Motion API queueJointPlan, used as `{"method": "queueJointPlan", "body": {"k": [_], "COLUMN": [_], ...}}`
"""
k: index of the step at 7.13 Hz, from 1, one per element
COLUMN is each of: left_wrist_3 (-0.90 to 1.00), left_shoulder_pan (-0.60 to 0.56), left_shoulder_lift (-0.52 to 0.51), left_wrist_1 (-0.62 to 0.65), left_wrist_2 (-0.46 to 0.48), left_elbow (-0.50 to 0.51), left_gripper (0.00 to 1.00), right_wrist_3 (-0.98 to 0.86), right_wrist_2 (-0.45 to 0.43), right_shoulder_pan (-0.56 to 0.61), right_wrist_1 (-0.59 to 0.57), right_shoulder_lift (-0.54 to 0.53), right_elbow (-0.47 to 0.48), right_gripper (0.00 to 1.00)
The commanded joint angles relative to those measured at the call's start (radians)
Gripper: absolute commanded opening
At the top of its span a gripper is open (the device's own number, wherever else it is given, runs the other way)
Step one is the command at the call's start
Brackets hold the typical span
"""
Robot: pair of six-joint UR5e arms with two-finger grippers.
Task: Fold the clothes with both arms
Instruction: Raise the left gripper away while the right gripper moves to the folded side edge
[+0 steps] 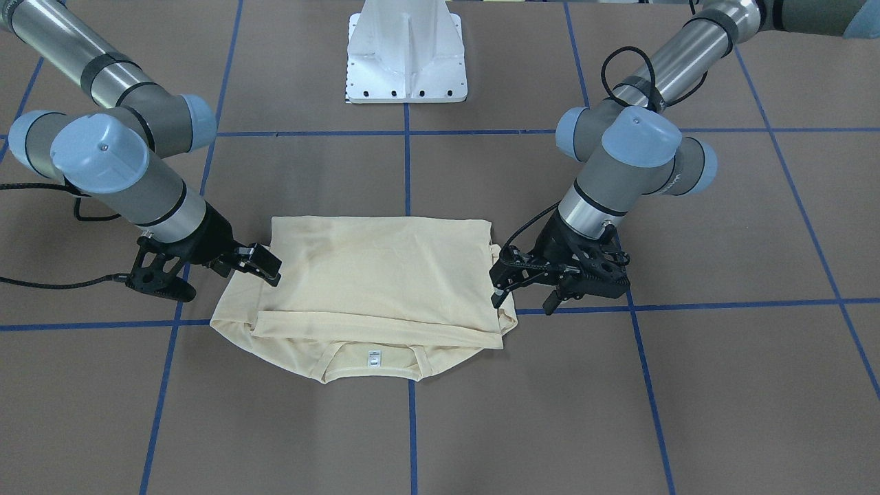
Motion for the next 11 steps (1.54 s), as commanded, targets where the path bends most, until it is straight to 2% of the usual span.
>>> {"method": "queueJointPlan", "body": {"k": [1, 3, 7, 8, 9, 10, 11], "left_wrist_3": [-0.003, -0.003, -0.001, -0.001, 0.000, 0.000, 0.000], "left_shoulder_pan": [-0.001, 0.001, 0.002, 0.001, 0.002, 0.002, 0.002], "left_shoulder_lift": [0.009, 0.009, 0.009, 0.009, 0.015, 0.015, 0.015], "left_wrist_1": [0.041, 0.043, 0.046, 0.046, 0.046, 0.046, 0.046], "left_wrist_2": [0.003, 0.006, 0.006, 0.006, 0.006, 0.006, 0.007], "left_elbow": [-0.061, -0.065, -0.065, -0.064, -0.064, -0.064, -0.062], "left_gripper": [0.99, 0.99, 0.99, 0.99, 0.99, 0.99, 0.99], "right_wrist_3": [0.148, 0.189, 0.193, 0.193, 0.193, 0.193, 0.193], "right_wrist_2": [-0.067, -0.183, -0.181, -0.179, -0.178, -0.178, -0.175], "right_shoulder_pan": [-0.111, -0.214, -0.229, -0.231, -0.231, -0.231, -0.229], "right_wrist_1": [-0.001, -0.015, -0.015, -0.025, -0.057, -0.076, -0.115], "right_shoulder_lift": [-0.084, -0.086, -0.101, -0.101, -0.099, -0.101, -0.101], "right_elbow": [0.103, 0.084, 0.079, 0.084, 0.100, 0.114, 0.139], "right_gripper": [1.00, 1.00, 0.98, 0.89, 0.75, 0.40, 0.00]}}
